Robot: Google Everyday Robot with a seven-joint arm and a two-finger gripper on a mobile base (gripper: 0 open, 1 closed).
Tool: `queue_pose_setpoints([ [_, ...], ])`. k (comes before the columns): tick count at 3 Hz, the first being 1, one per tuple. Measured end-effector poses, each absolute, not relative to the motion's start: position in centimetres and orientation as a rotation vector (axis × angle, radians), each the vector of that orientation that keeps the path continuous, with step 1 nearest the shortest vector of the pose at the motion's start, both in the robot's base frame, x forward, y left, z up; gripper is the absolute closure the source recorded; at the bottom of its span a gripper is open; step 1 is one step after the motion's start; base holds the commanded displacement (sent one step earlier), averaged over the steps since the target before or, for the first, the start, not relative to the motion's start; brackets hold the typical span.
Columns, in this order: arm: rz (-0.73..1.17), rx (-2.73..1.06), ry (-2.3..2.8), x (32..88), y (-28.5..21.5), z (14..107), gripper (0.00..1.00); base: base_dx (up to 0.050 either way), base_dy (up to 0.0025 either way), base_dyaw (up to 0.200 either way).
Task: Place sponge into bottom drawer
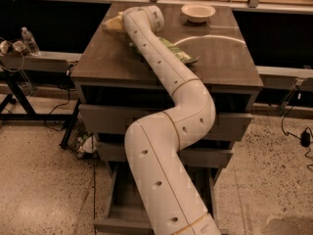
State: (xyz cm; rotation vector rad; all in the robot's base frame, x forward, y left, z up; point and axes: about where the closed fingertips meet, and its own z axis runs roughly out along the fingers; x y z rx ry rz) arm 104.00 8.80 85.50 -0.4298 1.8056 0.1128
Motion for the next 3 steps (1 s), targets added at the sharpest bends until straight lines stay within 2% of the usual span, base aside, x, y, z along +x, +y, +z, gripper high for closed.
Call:
queue_pose_setpoints([
  [1, 0.113, -0.414, 1.792, 104.47, 8.95, 84.76, 0.0, 0.0, 0.0, 0.0],
  [2, 0.132, -0.397, 1.774, 104.72, 9.37, 84.65, 0.18, 0.0, 0.0, 0.0],
  [3, 0.153, -0.384, 1.74, 104.87, 9.88, 85.43, 0.49, 0.0, 0.0, 0.0],
])
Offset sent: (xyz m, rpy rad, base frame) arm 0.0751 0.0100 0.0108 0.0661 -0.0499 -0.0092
